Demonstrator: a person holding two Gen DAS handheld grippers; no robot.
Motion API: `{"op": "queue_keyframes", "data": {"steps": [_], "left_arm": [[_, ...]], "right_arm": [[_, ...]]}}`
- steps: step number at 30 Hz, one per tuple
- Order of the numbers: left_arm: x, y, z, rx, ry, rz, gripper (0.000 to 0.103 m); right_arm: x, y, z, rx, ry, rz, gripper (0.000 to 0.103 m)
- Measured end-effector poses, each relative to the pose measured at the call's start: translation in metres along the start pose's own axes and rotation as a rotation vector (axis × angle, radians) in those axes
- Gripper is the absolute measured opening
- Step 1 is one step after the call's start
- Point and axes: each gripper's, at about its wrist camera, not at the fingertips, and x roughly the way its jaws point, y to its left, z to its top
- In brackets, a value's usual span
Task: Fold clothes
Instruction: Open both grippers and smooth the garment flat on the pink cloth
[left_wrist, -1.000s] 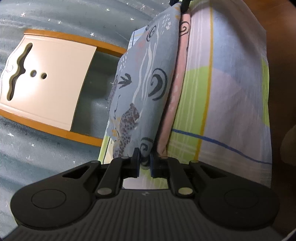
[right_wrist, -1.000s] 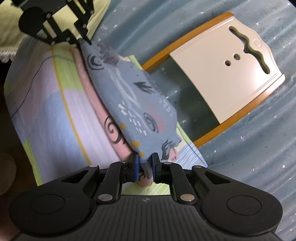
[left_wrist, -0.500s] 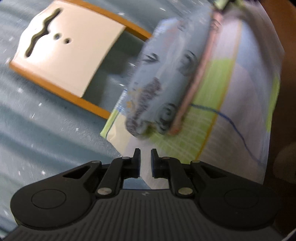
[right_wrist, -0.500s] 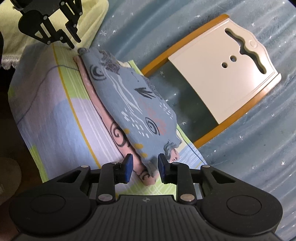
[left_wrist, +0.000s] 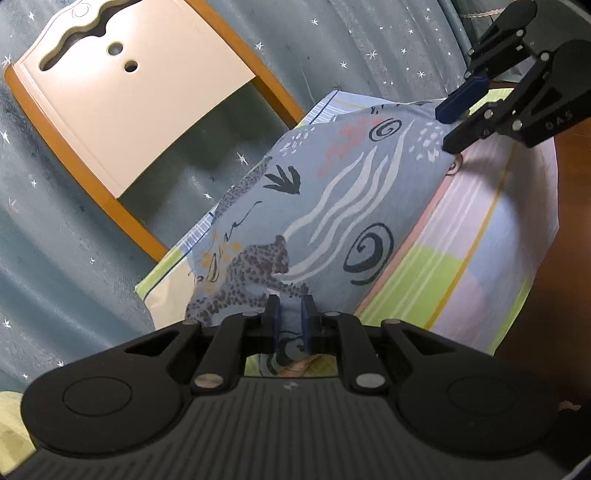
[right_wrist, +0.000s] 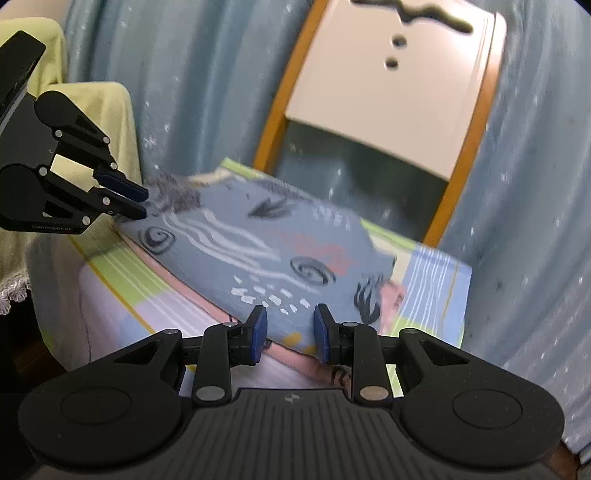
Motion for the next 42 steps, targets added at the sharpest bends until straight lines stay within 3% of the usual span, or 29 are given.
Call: {"op": "queue_keyframes", "data": {"steps": [8,11,14,16,19,21,23,26,29,32,36,39,42], "left_arm": [[0.004,0.007,0.005,-0.013,0.006,-0.007,0.011],[0.007,0.016,0.007,-0.042,-0.003,-0.013,0.012],[0.009,0.029,0.010,-0.095,-0.022,-0.014,0.013],[0.022,0.032,0.007,-0.097,0.007,-0.036,0.014],[0.033,0.039,0.005,-0.114,0.012,-0.054,0.014],[0.034,0.049,0.007,-0.137,-0.006,-0.026,0.014],[0.038,0.063,0.008,-0.199,-0.019,-0.030,0.014],[0.055,0.070,0.007,-0.208,0.012,-0.068,0.015],[0.065,0.074,0.005,-0.217,0.021,-0.097,0.015],[0.067,0.085,0.009,-0.257,-0.004,-0.101,0.021],[0.067,0.101,0.019,-0.319,-0.050,-0.099,0.021],[0.091,0.096,0.029,-0.290,-0.025,-0.139,0.021],[0.111,0.093,0.033,-0.293,0.001,-0.152,0.021]], "right_arm": [[-0.006,-0.008,0.010,0.082,-0.034,0.016,0.026],[0.009,-0.010,0.013,0.089,0.021,0.035,0.026],[0.005,-0.012,0.021,0.116,-0.021,0.047,0.026],[0.010,-0.012,0.027,0.118,-0.033,0.070,0.026],[0.032,-0.006,0.031,0.081,0.030,0.108,0.028],[0.047,-0.004,0.032,0.075,0.077,0.113,0.027],[0.046,-0.006,0.038,0.079,0.052,0.114,0.028],[0.049,-0.012,0.051,0.077,0.005,0.112,0.028],[0.072,-0.017,0.056,0.073,0.047,0.122,0.028],[0.099,-0.025,0.056,0.093,0.119,0.149,0.027],[0.097,-0.038,0.071,0.131,0.069,0.144,0.028],[0.109,-0.050,0.083,0.150,0.066,0.121,0.028],[0.141,-0.057,0.086,0.173,0.153,0.129,0.027]]}}
